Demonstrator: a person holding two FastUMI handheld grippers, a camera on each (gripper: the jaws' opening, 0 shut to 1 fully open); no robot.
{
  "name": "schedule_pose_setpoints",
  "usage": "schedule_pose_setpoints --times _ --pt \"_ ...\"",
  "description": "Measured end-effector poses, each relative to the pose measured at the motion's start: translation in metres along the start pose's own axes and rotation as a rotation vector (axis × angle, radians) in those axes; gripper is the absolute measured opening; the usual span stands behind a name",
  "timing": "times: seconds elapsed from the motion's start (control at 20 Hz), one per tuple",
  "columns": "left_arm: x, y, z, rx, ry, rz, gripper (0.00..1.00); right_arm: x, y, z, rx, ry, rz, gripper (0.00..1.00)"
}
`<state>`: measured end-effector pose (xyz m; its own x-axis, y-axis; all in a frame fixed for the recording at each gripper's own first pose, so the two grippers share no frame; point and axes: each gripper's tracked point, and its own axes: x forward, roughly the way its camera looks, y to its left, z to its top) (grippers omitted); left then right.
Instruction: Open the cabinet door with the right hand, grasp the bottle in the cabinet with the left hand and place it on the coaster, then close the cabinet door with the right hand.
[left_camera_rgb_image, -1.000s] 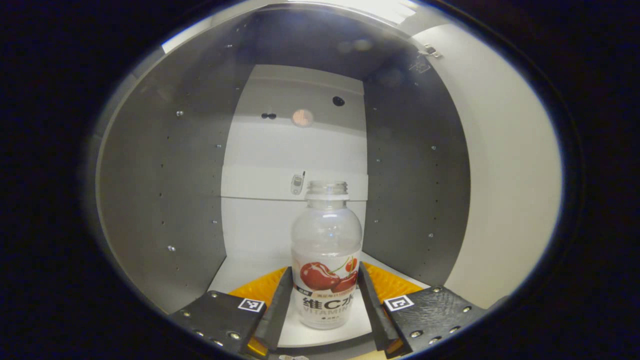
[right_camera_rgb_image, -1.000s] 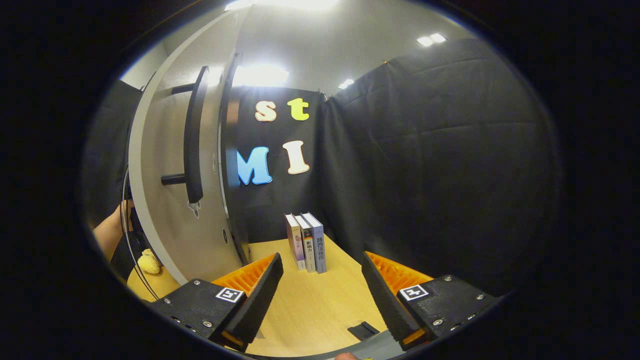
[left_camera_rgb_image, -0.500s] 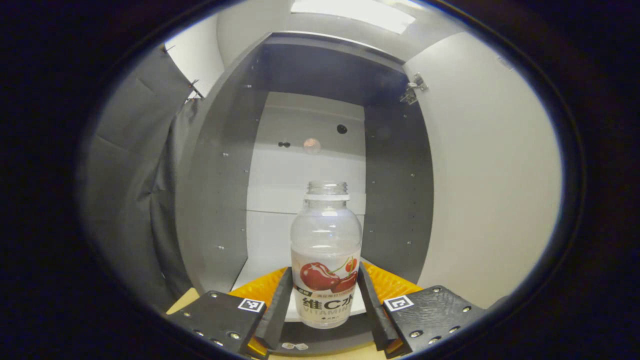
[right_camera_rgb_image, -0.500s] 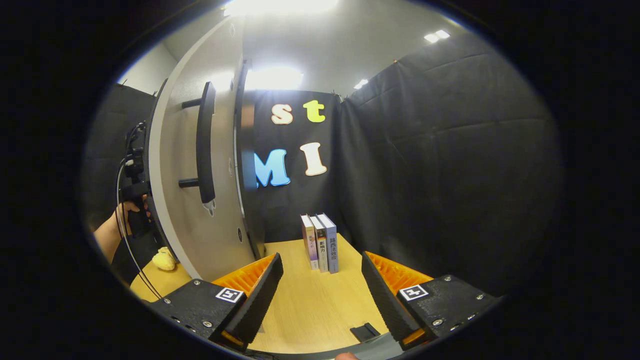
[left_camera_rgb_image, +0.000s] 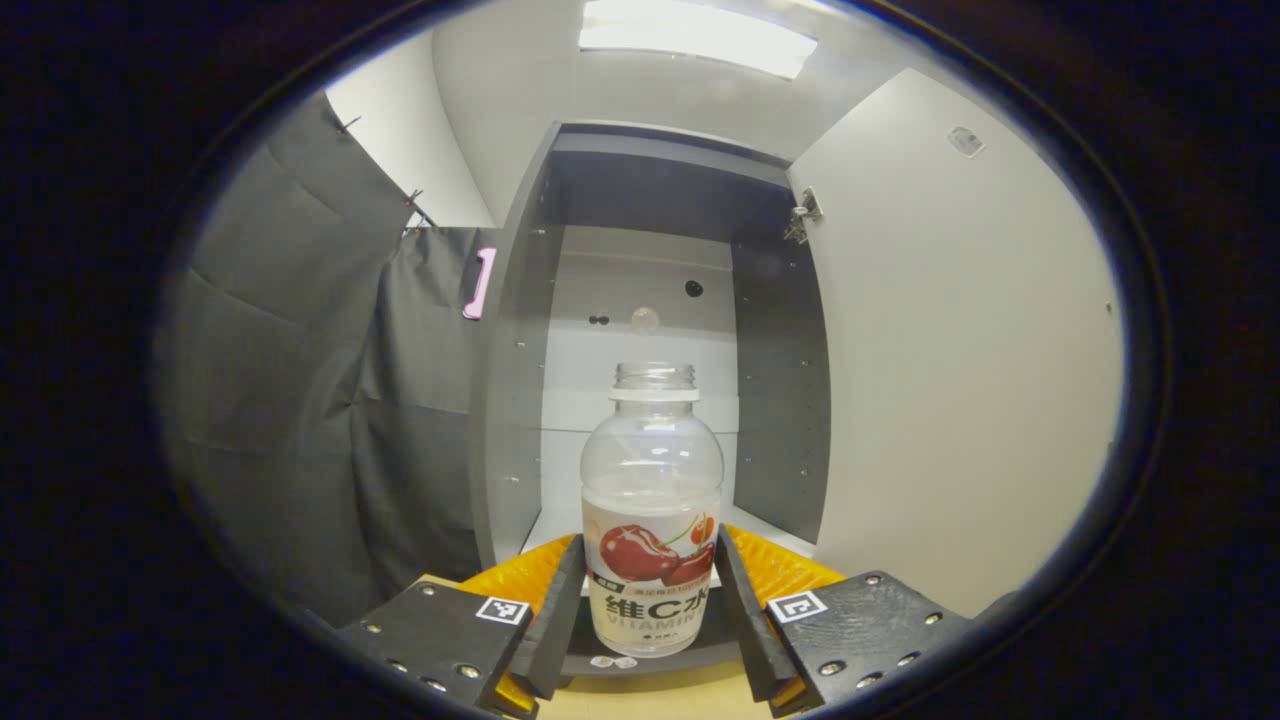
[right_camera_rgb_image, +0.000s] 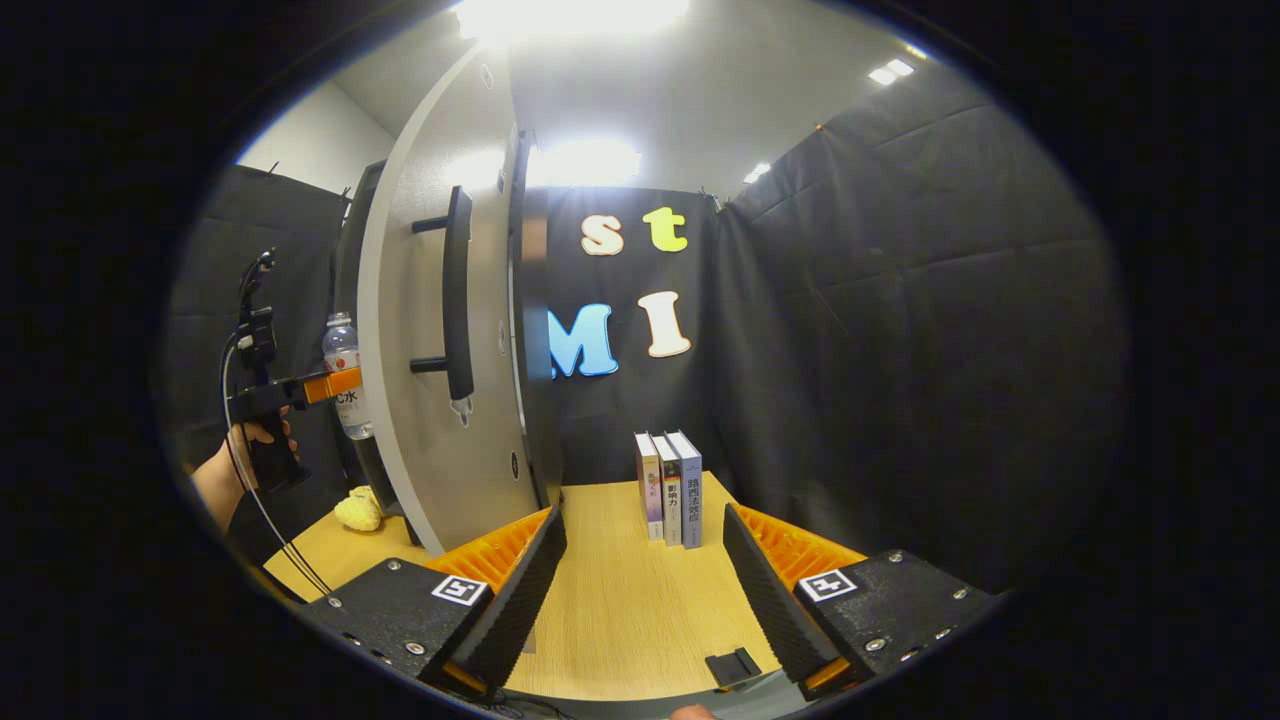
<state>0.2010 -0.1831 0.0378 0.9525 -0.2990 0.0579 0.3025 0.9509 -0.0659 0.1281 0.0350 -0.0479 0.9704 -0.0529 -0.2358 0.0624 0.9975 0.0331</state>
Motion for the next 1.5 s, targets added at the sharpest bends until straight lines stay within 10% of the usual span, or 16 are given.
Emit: schedule_pose_setpoints --times 1.5 --pt "-0.208 0.001 -0.196 -0.015 0.209 0.057 0.78 0.008 0.006 -0.009 0.005 -0.092 0.054 0.96"
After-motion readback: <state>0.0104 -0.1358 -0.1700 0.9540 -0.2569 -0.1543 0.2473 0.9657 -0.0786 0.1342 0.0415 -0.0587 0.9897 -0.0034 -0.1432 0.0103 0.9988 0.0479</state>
